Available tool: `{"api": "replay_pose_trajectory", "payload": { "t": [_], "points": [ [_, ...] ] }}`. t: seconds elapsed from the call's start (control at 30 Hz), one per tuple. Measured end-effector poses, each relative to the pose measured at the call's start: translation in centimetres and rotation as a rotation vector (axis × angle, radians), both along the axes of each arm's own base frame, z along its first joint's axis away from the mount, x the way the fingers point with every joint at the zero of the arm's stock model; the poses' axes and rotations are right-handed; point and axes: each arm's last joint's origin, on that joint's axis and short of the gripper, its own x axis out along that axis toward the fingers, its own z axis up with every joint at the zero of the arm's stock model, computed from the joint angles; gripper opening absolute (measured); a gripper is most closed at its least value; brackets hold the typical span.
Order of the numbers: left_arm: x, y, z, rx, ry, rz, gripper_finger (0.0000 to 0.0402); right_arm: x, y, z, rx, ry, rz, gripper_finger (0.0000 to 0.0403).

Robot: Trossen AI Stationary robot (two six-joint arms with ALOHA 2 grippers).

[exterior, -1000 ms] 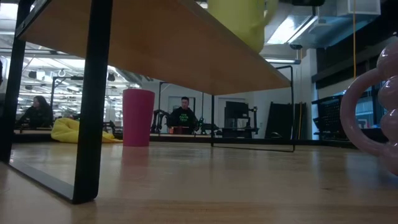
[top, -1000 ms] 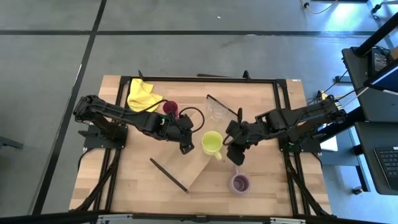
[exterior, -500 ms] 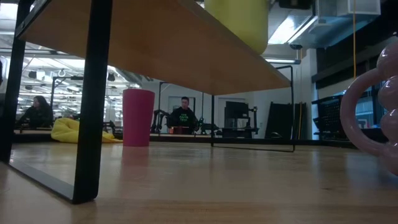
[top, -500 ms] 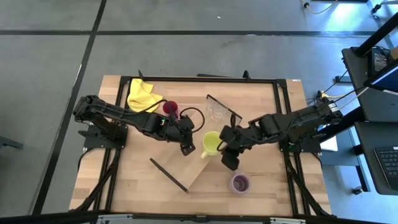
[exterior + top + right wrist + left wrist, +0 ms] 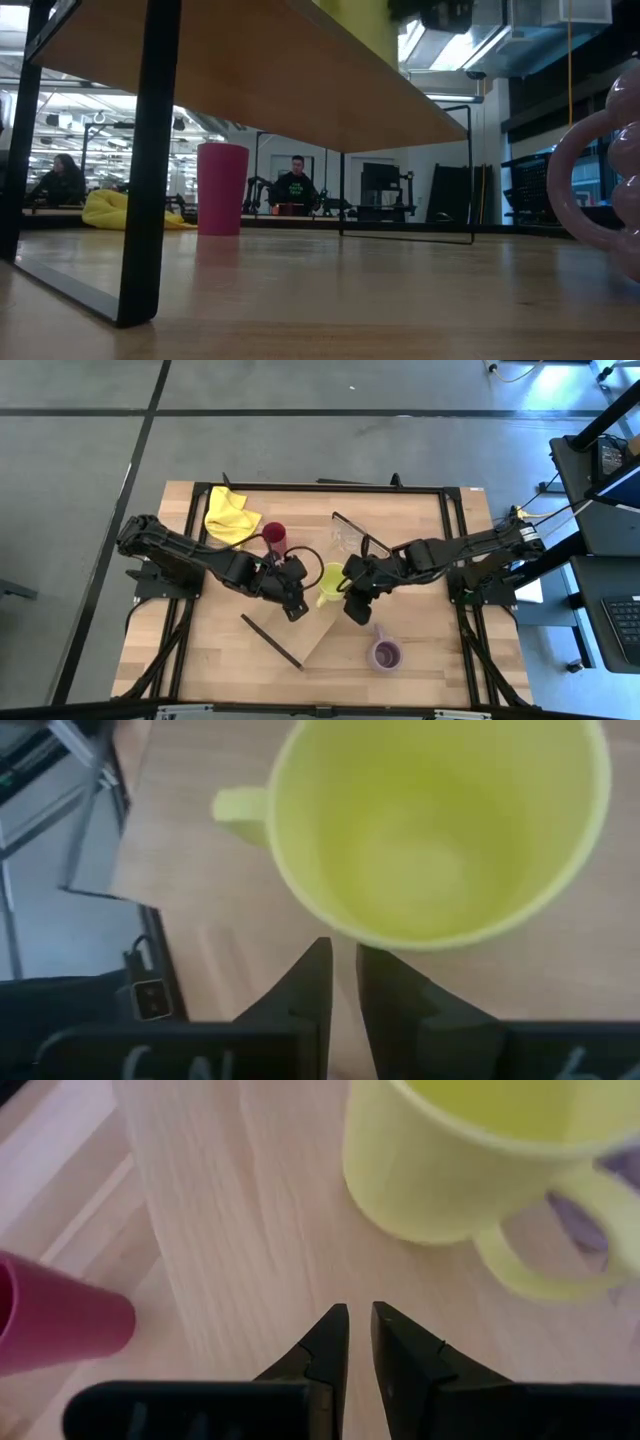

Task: Stack small to large cups/mugs on shelf
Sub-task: Put the yellow mug on the shelf

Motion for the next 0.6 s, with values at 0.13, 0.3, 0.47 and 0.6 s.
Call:
{"api": "replay_pose_trajectory", "payload": {
  "t": [0.13,0.3,0.47,0.6],
  "points": [
    [-0.4,-0.6,-0.1,0.005,0.012,0.015,0.0043,0.9,-0.6,-0.8,-0.005,0.007,-0.016,0.0052],
    [-0.7,-1.1,-0.1,0.013,0.004,0.041,0.0043,1.8,-0.3,-0.3,0.062,-0.08,0.018,0.0052],
    [-1.1,-1.9,-0.1,0.007,-0.007,0.057,0.0043,2.2,-0.1,0.1,0.082,-0.139,0.023,0.0052],
    [-1.3,-2.5,-0.1,-0.022,-0.023,0.075,0.0043,2.2,0.1,0.3,0.07,-0.16,0.042,0.0052]
  ]
}}
